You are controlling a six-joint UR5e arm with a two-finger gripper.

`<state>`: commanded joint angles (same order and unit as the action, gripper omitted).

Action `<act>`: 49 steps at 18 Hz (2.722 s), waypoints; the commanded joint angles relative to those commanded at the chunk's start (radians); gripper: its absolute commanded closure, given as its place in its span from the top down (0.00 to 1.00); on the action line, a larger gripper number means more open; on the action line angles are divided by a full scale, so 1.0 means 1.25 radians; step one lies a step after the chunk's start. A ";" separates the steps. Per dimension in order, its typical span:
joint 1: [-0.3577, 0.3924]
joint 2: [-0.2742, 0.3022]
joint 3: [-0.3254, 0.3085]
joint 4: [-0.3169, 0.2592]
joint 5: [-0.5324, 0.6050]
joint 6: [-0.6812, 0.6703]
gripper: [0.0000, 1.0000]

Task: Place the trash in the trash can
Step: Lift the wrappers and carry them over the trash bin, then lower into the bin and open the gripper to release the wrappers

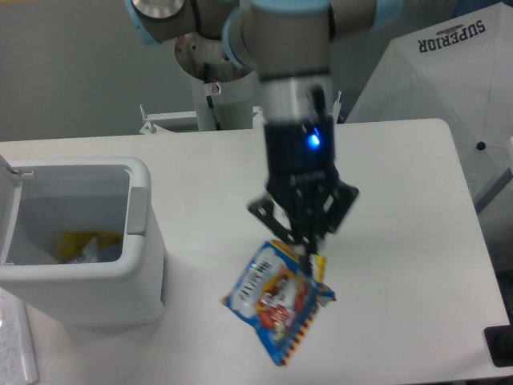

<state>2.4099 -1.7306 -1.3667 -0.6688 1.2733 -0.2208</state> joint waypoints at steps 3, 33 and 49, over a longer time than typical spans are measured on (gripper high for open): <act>-0.060 0.028 -0.010 0.000 -0.010 0.002 0.12; -0.264 0.130 -0.249 -0.001 -0.009 0.503 1.00; 0.065 0.116 -0.292 -0.010 0.171 0.730 1.00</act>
